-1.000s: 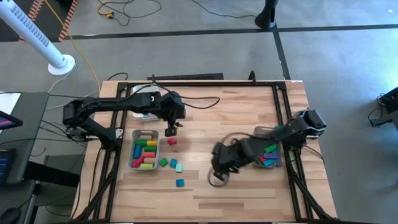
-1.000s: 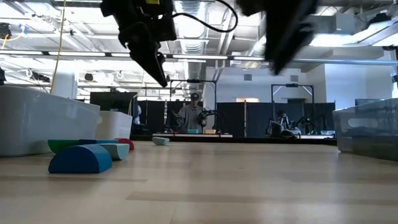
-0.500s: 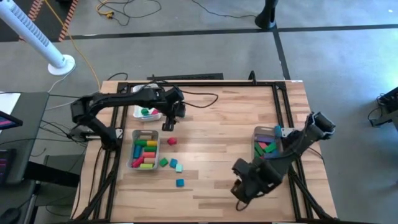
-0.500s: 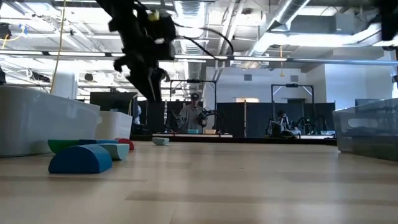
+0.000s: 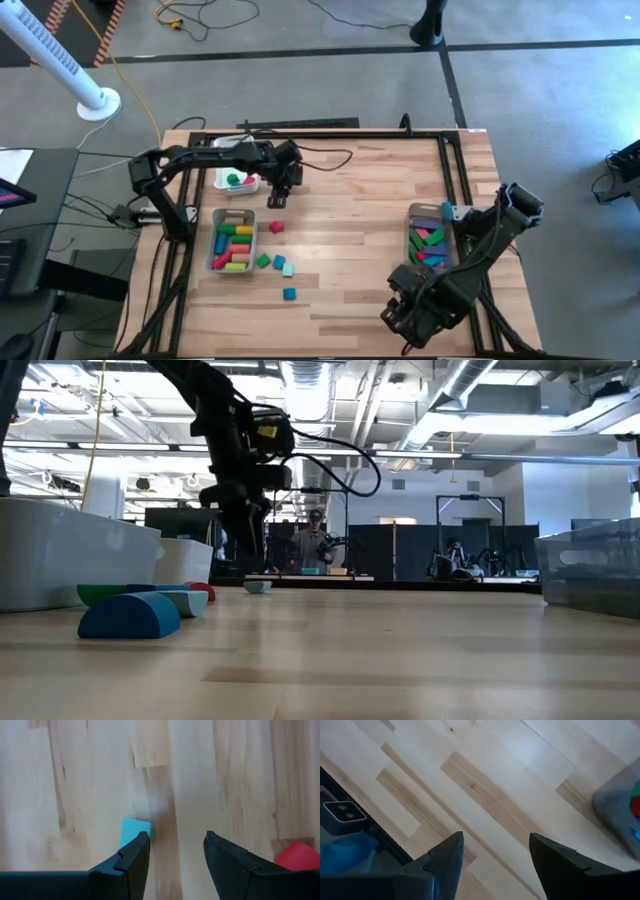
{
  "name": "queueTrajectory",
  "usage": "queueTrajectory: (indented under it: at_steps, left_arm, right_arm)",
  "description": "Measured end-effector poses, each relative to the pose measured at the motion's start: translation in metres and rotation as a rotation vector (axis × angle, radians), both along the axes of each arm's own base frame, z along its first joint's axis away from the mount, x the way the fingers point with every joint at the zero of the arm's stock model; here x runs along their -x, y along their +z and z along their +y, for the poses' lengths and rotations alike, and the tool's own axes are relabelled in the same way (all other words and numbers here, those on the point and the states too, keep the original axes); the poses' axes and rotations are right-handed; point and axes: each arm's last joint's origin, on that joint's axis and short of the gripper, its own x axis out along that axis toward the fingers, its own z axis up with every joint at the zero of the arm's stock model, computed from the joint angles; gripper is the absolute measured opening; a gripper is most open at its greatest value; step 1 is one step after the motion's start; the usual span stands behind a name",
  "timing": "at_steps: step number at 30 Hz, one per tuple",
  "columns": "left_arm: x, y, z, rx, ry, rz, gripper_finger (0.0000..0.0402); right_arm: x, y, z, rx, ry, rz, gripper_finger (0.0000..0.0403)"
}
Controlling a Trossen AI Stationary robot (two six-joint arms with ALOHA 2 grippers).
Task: Sort blocks by size
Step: Put the light blue semicircular block into the white bin
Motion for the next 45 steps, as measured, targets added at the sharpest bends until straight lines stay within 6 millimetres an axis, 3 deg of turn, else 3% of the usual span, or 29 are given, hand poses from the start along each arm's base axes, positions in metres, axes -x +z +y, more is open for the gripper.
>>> queueTrajectory:
  at_steps: [10,15,20,25,30,45]
  left_arm:
    - [0.007,-0.006,0.021,0.09,0.052,-0.009,0.0178]
    - [0.0,-0.018,0.028,0.11,0.057,0.048,0.0178]
    - [-0.008,-0.013,0.036,0.092,0.044,0.034,0.0178]
    - [-0.017,-0.022,0.045,0.13,0.037,0.099,0.0178]
    - [-0.027,-0.036,0.048,0.132,0.015,0.192,0.0178]
    - [-0.033,-0.037,0.049,0.098,-0.024,0.2,0.0178]
  right_arm:
    - [-0.001,0.0,0.0,-0.007,-0.011,-0.007,0.0255]
    - [-0.004,0.0,-0.002,-0.01,-0.024,-0.015,0.0255]
    - [-0.006,0.0,-0.001,-0.027,-0.024,-0.032,0.0255]
    - [-0.007,0.001,0.001,-0.04,-0.024,-0.044,0.0255]
    - [-0.007,0.001,0.001,-0.043,-0.023,-0.046,0.0255]
    - [-0.007,0.001,0.002,-0.047,-0.019,-0.05,0.0255]
